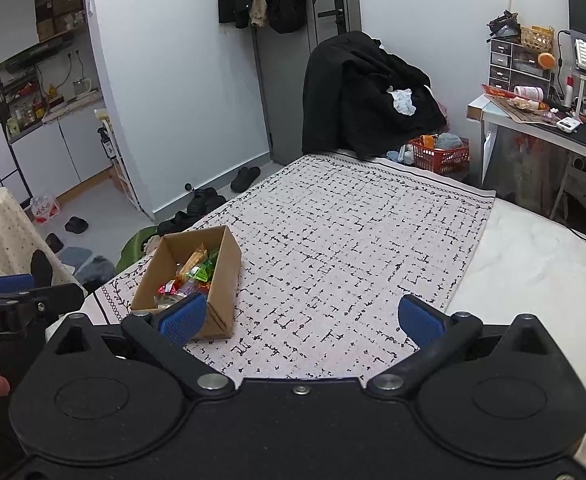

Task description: Organize snacks

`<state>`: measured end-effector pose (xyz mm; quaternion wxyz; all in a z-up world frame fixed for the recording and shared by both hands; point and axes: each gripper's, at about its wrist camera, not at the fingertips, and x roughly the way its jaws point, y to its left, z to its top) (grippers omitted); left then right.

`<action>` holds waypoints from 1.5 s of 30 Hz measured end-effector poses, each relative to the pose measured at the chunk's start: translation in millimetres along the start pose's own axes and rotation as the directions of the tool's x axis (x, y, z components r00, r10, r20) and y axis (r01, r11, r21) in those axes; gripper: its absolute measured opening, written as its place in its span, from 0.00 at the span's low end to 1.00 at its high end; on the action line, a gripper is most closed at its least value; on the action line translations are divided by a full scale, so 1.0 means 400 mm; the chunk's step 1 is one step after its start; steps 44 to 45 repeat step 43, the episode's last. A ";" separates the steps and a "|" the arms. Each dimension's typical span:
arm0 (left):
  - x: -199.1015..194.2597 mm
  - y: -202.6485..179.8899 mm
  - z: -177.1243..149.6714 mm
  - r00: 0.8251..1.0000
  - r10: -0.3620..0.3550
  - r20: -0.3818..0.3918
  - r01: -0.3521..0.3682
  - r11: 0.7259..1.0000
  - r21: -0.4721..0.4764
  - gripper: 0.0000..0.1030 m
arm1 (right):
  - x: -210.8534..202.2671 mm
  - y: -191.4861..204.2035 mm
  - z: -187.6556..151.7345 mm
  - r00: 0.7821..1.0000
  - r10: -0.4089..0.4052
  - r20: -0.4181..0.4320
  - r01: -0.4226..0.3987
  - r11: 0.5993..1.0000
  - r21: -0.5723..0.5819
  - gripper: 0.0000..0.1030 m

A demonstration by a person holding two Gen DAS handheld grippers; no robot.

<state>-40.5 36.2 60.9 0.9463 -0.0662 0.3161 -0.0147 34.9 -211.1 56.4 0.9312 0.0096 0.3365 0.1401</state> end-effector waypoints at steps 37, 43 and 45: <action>0.015 0.007 -0.023 1.000 0.004 -0.025 -0.004 1.000 0.007 1.00 | 0.013 0.009 -0.013 1.000 -0.005 -0.021 0.005 1.000 -0.014 1.00; 0.017 0.003 -0.025 1.000 0.007 -0.026 -0.007 1.000 0.016 1.00 | 0.015 0.008 -0.013 1.000 -0.005 -0.022 0.004 1.000 -0.015 1.00; 0.017 0.003 -0.025 1.000 0.007 -0.026 -0.007 1.000 0.016 1.00 | 0.015 0.008 -0.013 1.000 -0.005 -0.022 0.004 1.000 -0.015 1.00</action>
